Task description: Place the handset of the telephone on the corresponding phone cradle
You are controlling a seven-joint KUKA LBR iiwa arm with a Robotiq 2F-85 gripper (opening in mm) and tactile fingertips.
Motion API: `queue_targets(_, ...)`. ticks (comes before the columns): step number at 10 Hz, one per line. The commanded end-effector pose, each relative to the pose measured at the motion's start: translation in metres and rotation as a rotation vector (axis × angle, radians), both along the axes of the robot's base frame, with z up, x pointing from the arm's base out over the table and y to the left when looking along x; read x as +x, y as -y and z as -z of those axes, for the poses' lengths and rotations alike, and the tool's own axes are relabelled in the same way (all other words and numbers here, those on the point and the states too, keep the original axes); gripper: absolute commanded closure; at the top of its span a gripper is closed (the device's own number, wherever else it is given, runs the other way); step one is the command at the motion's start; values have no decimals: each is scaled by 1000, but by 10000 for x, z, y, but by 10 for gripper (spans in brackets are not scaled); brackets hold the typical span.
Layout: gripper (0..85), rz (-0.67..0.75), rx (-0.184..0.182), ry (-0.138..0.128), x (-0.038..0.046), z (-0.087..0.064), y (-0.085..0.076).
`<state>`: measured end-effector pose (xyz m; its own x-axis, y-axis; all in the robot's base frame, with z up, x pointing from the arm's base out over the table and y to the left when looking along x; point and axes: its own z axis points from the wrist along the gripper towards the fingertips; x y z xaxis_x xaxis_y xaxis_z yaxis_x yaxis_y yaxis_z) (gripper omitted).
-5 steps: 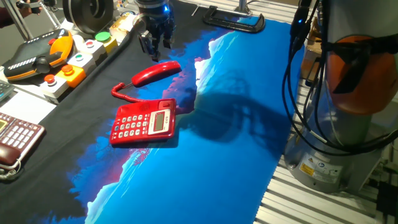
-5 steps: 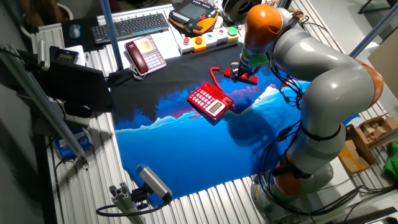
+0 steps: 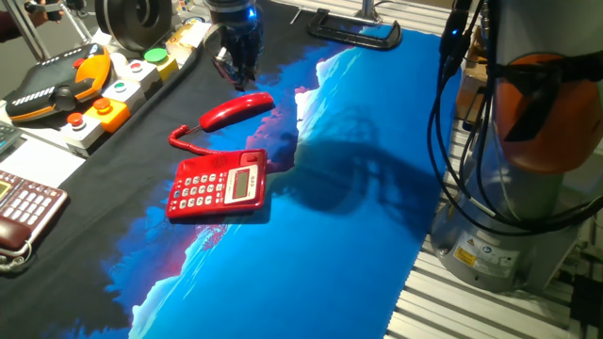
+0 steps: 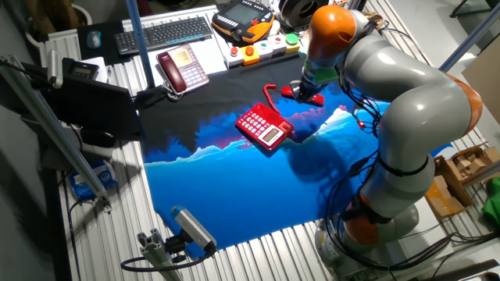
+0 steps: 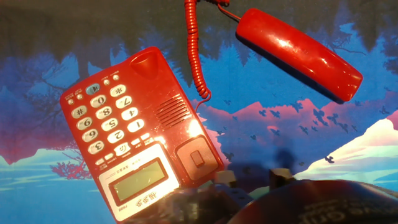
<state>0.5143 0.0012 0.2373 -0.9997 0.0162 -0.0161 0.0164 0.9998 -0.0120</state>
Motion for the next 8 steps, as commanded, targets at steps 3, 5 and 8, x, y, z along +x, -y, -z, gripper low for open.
queue_targets(3, 843, 2, -3, 0, 2, 13, 8)
queue_targets(5, 843, 5, -3, 5, 14, 63, 30)
queue_targets(8, 843, 12, 0, 8, 18, 115, 61)
